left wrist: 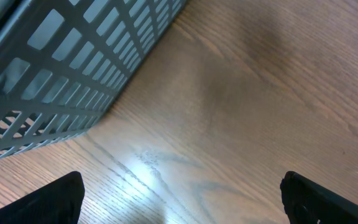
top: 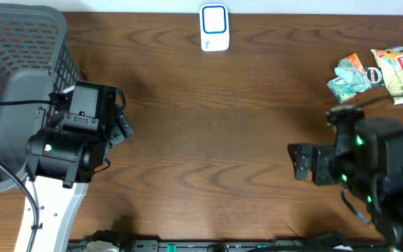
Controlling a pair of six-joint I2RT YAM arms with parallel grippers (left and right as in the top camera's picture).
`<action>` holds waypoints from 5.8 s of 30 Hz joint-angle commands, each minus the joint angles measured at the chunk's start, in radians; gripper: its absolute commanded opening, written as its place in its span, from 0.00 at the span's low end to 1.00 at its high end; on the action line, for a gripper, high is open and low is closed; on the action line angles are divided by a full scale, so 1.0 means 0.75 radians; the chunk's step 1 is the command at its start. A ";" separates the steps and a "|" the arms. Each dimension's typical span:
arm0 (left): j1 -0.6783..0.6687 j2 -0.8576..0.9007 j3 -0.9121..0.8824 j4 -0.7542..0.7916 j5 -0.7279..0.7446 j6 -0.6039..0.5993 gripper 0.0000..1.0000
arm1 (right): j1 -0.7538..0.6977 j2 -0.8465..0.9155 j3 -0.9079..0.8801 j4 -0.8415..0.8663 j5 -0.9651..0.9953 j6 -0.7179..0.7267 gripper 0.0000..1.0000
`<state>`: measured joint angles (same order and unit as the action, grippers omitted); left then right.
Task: Scan the item barcode
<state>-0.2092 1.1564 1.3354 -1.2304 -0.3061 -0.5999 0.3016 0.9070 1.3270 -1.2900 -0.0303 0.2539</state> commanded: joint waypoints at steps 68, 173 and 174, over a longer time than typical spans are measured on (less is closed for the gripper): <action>0.007 -0.002 0.003 -0.005 -0.027 -0.006 1.00 | -0.133 -1.201 -1.487 1.253 0.038 -0.228 0.99; 0.083 -0.893 -1.128 0.958 0.434 0.600 1.00 | -0.298 -1.202 -1.762 1.620 0.013 -0.380 0.99; 0.083 -0.934 -1.162 0.982 0.433 0.600 1.00 | -0.298 -1.202 -1.762 1.620 0.013 -0.380 0.99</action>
<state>-0.1524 0.5255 0.5190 -0.5217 0.0002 -0.1791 0.0868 0.0120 0.0067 -0.0700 -0.0265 -0.0158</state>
